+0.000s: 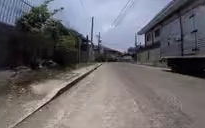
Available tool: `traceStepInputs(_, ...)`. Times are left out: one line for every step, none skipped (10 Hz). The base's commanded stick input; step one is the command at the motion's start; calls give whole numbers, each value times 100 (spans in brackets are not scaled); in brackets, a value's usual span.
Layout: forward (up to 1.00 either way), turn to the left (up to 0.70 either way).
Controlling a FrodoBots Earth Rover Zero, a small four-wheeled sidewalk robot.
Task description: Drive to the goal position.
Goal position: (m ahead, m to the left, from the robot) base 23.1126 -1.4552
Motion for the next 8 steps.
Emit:
traceStepInputs(100, 0)
traceStepInputs(100, 0)
traceStepInputs(100, 0)
traceStepInputs(100, 0)
traceStepInputs(100, 0)
traceStepInputs(100, 0)
traceStepInputs(100, 0)
traceStepInputs(100, 0)
